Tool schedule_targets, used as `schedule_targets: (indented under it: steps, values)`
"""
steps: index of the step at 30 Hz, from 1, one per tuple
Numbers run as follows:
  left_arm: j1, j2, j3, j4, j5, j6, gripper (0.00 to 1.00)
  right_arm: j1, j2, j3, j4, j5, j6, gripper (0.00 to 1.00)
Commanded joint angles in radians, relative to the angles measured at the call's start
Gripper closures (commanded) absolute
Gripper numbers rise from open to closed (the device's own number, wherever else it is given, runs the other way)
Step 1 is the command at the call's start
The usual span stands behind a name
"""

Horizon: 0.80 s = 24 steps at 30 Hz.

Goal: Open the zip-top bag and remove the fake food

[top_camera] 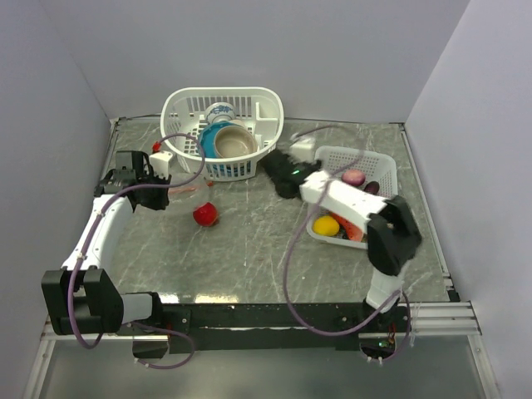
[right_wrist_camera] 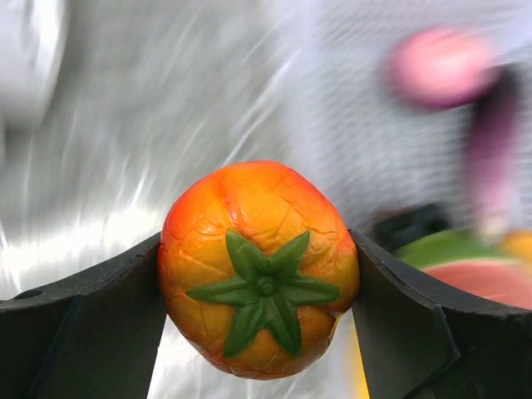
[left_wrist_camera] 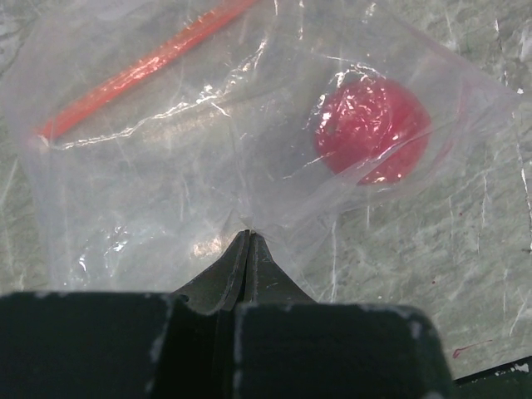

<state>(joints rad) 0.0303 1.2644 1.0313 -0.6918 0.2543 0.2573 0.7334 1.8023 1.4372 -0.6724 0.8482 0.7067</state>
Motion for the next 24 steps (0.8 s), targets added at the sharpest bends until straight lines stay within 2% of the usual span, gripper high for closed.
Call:
schedule_targets:
  steps: [1, 6, 7, 9, 10, 12, 17, 20, 22, 24]
  values:
    - [-0.001, 0.03, -0.005, 0.043, 0.033, -0.01, 0.99, -0.127, -0.204, -0.079, -0.081, 0.156, 0.126, 0.71]
    - [0.002, 0.069, -0.066, 0.126, -0.085, 0.017, 0.99, -0.215, -0.339, -0.268, -0.043, 0.12, 0.16, 0.69]
    - [0.002, 0.078, -0.073, 0.132, -0.09, 0.022, 0.99, -0.229, -0.342, -0.287, -0.041, 0.092, 0.16, 0.61]
    - [0.002, 0.105, -0.088, 0.15, -0.083, 0.017, 0.99, -0.253, -0.328, -0.323, -0.007, 0.056, 0.134, 0.39]
    - [0.002, 0.113, -0.091, 0.153, -0.078, 0.008, 0.99, -0.256, -0.322, -0.33, 0.006, 0.042, 0.104, 0.19]
    - [0.002, 0.141, -0.089, 0.163, -0.064, 0.0, 0.99, -0.258, -0.313, -0.325, 0.03, 0.017, 0.085, 0.02]
    - [0.0, 0.19, -0.065, 0.198, -0.075, -0.018, 0.99, -0.203, -0.362, -0.238, 0.13, 0.0, -0.065, 0.0]
    - [0.002, 0.236, -0.041, 0.218, -0.061, -0.033, 0.99, -0.086, -0.348, -0.164, 0.219, -0.008, -0.211, 0.0]
    - [0.0, 0.274, -0.028, 0.228, -0.04, -0.049, 0.99, 0.041, -0.302, -0.124, 0.267, -0.021, -0.344, 0.0]
    - [0.0, 0.3, -0.01, 0.251, -0.039, -0.059, 0.99, 0.124, -0.265, -0.095, 0.373, -0.055, -0.438, 0.0]
